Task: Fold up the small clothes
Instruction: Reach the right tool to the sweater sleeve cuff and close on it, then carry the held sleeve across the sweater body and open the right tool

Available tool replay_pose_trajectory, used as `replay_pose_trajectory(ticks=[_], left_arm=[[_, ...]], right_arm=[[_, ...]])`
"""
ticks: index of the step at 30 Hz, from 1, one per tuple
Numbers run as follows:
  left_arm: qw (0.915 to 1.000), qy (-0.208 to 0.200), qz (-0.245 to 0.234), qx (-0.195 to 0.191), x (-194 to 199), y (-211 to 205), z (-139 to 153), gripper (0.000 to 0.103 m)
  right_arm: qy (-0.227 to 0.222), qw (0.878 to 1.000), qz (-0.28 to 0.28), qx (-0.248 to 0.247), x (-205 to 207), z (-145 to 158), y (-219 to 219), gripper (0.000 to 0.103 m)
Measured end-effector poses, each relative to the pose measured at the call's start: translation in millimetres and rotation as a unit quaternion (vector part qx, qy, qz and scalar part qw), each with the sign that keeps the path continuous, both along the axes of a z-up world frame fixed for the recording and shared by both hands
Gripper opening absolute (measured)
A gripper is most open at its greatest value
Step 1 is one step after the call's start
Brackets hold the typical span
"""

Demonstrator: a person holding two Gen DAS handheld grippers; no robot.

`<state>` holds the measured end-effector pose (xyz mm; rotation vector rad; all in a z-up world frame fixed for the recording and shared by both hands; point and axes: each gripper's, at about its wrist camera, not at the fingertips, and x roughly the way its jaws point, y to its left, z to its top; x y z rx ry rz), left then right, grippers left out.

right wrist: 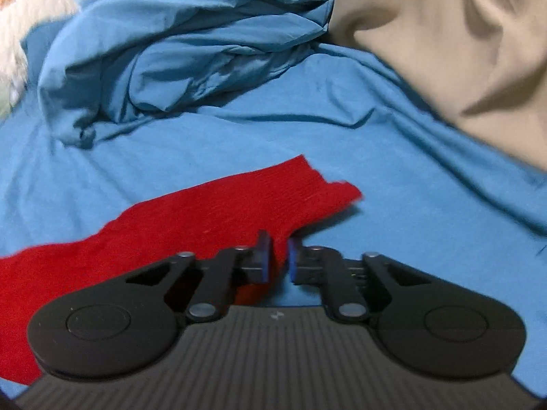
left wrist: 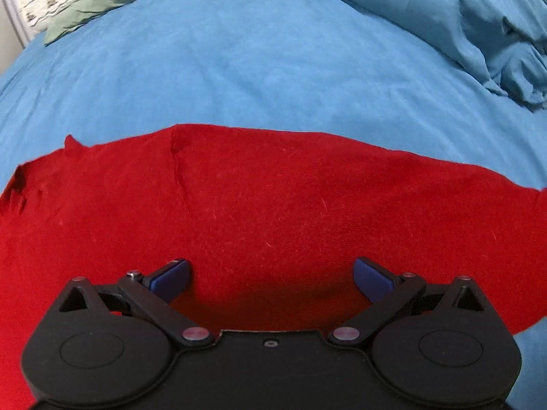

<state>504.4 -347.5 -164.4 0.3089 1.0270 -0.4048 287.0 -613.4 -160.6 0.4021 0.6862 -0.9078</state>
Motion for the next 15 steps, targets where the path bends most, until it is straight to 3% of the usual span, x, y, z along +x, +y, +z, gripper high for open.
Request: replay_pose_trajectory(ticks=[3,9,12,15], left_arm=[[0.9997,-0.022,0.008,0.009,-2.4,10.4,16.9,0.103],[0.9954,-0.093,0.021,-0.012,-4.6,74.6,75.8,0.103],[0.9933,-0.104,0.048,-0.011,1.0,122.2,100.0,0.103],[0.9908,-0.1,0.09,-0.012,3.4,179.4,106.5,0.103]], right_arm=[[-0.004,0.999,0.034,-0.027,10.3,25.6,12.5,0.021],[-0.087,0.986,0.136,-0.044,51.3,103.5,68.3,0.02],[-0.145,0.967,0.208,-0.037,82.7,136.6,119.7,0.02],[-0.187,0.937,0.296,-0.012,114.8,149.8,184.1,0.02]])
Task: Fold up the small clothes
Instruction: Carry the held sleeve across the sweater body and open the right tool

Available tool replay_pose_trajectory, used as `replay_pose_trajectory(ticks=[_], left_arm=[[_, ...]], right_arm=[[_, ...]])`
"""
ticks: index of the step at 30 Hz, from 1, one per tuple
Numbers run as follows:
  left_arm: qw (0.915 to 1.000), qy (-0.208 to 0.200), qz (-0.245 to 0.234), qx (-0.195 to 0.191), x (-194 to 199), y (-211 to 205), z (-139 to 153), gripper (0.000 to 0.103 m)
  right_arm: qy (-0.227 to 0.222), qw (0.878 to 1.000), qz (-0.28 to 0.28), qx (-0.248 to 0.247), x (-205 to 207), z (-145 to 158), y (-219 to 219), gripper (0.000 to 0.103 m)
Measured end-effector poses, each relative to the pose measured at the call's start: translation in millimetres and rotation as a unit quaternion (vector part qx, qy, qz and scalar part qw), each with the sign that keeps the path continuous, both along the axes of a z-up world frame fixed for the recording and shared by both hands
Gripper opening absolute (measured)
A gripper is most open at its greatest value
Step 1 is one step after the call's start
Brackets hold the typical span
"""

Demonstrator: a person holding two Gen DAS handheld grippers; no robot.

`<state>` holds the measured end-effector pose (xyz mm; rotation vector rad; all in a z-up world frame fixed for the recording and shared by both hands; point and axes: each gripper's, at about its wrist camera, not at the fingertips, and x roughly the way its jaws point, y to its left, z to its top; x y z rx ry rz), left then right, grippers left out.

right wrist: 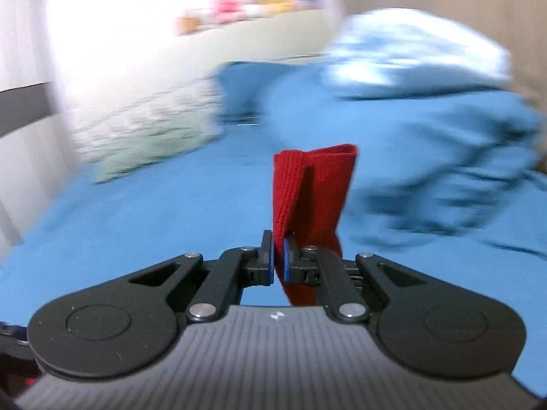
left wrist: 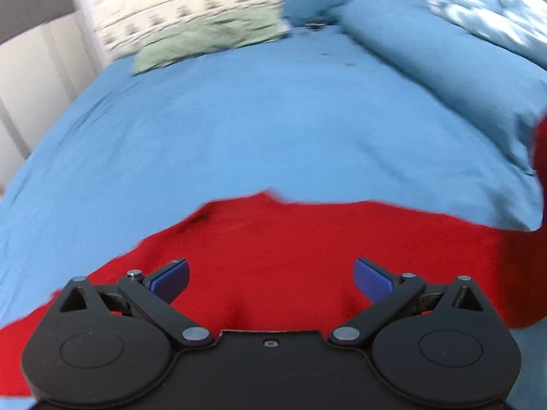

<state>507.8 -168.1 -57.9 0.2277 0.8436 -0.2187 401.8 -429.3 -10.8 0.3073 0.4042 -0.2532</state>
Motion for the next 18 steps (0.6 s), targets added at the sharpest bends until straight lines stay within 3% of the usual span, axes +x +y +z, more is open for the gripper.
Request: replay_pose_trajectory(ticks=[4,8,12,16,18], left_arm=[[0.9986,0.009,0.052,-0.007,-6.1,73.2,-7.7,0.103],[0.9963,0.029,0.079,-0.017,-14.1,123.1,-25.8,0.103],[0.9954,0.039,0.085,-0.024,-24.3,146.1,-43.9,0.103],[0.9956,0.045,0.073,-0.037,-28.1,148.1,-52.5,0.103],[0.9958,0.049,0.066,-0.04,-28.1,144.0,-52.9,0.103]], right_arm=[[-0.006,0.99,0.139,0.017,34.7,-31.3,95.0,0.02],[0.083,0.972,0.217,0.023,60.3,-106.3,170.0,0.02],[0.146,0.962,0.23,0.022,61.5,-158.9,204.3,0.021],[0.14,0.963,0.229,0.025,52.6,-166.0,203.0,0.027],[0.144,0.961,0.236,0.033,54.3,-162.0,203.8,0.039]])
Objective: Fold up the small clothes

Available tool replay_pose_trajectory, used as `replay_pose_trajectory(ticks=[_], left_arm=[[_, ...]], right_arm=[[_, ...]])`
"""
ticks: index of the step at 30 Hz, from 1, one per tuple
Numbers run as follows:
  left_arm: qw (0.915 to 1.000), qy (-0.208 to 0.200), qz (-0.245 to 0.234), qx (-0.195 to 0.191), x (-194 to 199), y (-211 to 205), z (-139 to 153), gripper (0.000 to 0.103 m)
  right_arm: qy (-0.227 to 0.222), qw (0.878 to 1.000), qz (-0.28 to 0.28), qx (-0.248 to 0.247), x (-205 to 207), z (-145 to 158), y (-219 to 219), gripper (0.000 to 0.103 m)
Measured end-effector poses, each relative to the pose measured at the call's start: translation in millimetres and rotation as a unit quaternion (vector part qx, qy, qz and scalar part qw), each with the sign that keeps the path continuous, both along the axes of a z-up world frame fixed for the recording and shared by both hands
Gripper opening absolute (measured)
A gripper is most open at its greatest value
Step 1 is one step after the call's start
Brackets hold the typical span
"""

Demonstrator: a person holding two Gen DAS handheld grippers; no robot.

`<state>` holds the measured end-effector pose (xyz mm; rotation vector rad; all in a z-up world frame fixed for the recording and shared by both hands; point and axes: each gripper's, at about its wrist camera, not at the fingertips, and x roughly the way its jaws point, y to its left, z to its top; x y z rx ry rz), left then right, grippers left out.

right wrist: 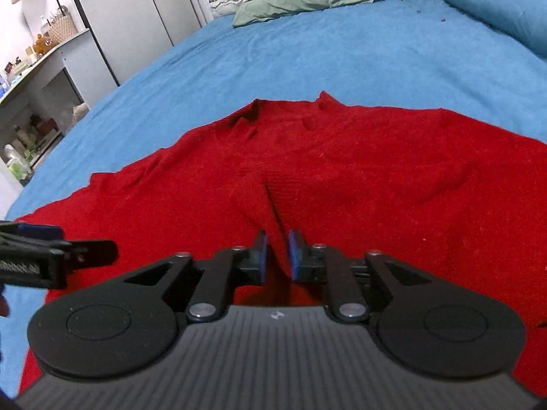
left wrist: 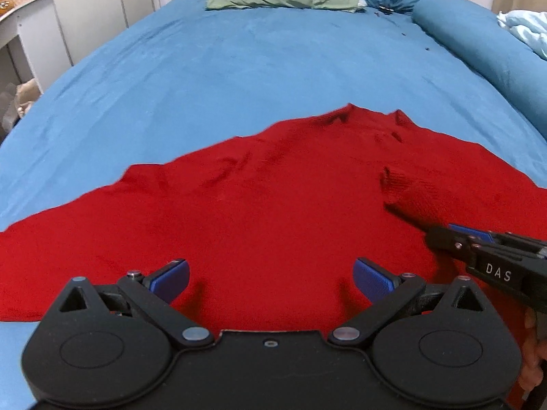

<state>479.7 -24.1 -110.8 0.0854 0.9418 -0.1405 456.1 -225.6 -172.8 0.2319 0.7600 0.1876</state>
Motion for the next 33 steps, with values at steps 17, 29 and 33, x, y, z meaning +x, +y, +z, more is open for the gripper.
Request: replay_pose_trajectory(ticks=[17,29,33], left_arm=[[0.9894,0.056,-0.046,-0.126,19.5,-77.9,-22.2,0.071],[0.9895,0.013,-0.015,-0.143,49.6,-95.9,-13.0,0.004],[0.9871,-0.085,-0.031,-0.132,51.0,-91.1,41.8,0.004]], right_arm=[[0.007,0.987,-0.131,-0.09,-77.6,32.8,-111.8,0.101],[0.04,0.977,-0.186,-0.099,-102.6,-1.4,-138.9,0.101],[0.039,0.973,-0.2,-0.112,-89.9,-4.2,-143.9,0.101]])
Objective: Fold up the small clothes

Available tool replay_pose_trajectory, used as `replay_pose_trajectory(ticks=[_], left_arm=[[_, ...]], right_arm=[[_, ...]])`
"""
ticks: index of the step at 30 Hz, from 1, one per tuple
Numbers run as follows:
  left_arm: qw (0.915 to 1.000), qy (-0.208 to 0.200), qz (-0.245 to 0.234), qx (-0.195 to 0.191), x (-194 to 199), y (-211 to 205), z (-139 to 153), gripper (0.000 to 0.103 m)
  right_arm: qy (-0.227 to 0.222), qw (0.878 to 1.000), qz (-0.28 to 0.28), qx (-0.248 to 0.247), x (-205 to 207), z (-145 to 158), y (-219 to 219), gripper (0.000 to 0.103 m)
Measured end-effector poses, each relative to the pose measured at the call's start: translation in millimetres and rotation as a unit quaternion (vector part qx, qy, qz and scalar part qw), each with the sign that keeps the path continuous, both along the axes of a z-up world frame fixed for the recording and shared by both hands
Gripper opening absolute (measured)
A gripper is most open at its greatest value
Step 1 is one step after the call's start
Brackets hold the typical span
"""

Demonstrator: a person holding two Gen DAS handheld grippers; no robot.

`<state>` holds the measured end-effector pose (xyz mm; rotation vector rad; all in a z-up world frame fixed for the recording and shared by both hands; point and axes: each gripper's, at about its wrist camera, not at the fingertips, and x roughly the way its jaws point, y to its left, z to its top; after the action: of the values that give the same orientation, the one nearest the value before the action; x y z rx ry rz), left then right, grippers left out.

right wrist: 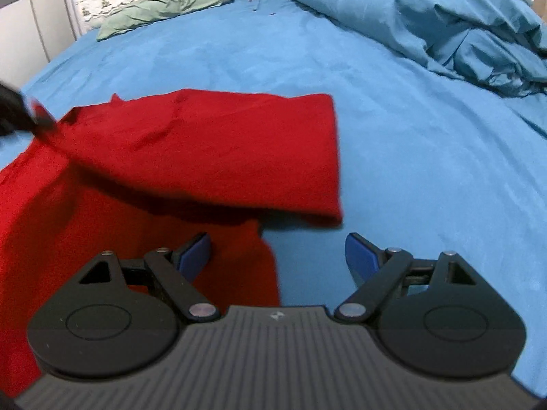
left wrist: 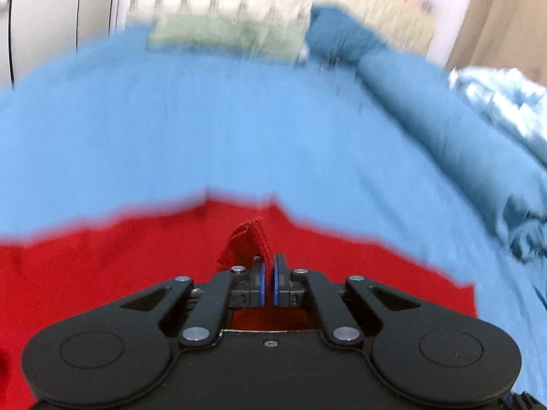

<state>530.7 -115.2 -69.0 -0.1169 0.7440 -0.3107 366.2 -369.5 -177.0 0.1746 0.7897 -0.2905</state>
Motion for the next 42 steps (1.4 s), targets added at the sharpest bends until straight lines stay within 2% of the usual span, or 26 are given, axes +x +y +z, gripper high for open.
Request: replay_pose_trajectory(ticks=[3,6,8,12,15,18,25,26,30,33,35,37,39,42], left_arm=[[0.9979,-0.055,0.029,0.018,-4.7,24.7,27.1,0.004],[0.9948,-0.069,0.066,0.034,-9.7,56.3,28.7,0.004],[0.9928,-0.062,0.093,0.041,-13.1,77.4,17.9,0.004],[0.9899,-0.023,0.135,0.037,-16.7,108.7,-11.8,0.004],[0.9891,-0.005,0.145,0.025,-24.2,120.0,-27.8,0.004],[0.9876,0.009,0.155,0.022,-34.5,128.8,-38.4,0.004],[0.9843,0.049,0.165,0.039,-66.4,142.2,-55.3,0.006],[0.9841,0.055,0.163,0.045,-68.0,143.2,-57.2,0.013],[0.981,0.048,0.172,0.076,-85.3,152.0,-50.0,0.024],[0.981,0.027,0.165,0.098,-99.7,155.5,-36.5,0.027],[0.9833,0.02,0.152,0.098,-103.8,154.9,-30.4,0.037],[0.9861,0.013,0.133,0.099,-103.5,149.5,-26.6,0.044],[0.9878,0.009,0.119,0.099,-98.7,142.4,-27.1,0.046],[0.9896,0.007,0.11,0.093,-86.6,131.6,-28.8,0.051]], right_arm=[[0.008,1.0,0.019,-0.01,15.8,-5.2,1.0,0.101],[0.011,0.999,0.033,-0.024,32.2,-8.2,8.2,0.101],[0.011,0.998,0.041,-0.043,43.8,-8.4,14.1,0.101],[0.015,0.995,0.045,-0.09,60.2,-7.3,18.5,0.101],[0.027,0.991,0.015,-0.132,59.2,-5.1,11.7,0.101],[0.027,0.994,0.009,-0.104,47.4,-5.4,-8.1,0.101],[0.043,0.989,0.06,-0.128,40.5,-5.1,-7.5,0.102],[0.046,0.989,0.065,-0.128,38.7,-5.2,-6.3,0.102],[0.052,0.991,0.075,-0.099,31.9,5.4,-9.6,0.102],[0.014,0.994,0.104,-0.03,23.6,25.7,-3.0,0.103],[-0.01,0.99,0.139,0.011,25.9,34.1,11.5,0.103],[-0.014,0.985,0.171,0.019,38.0,32.7,32.0,0.103],[-0.008,0.982,0.186,0.015,50.2,23.7,46.3,0.103],[0.016,0.987,0.16,0.005,58.3,0.2,50.0,0.103]])
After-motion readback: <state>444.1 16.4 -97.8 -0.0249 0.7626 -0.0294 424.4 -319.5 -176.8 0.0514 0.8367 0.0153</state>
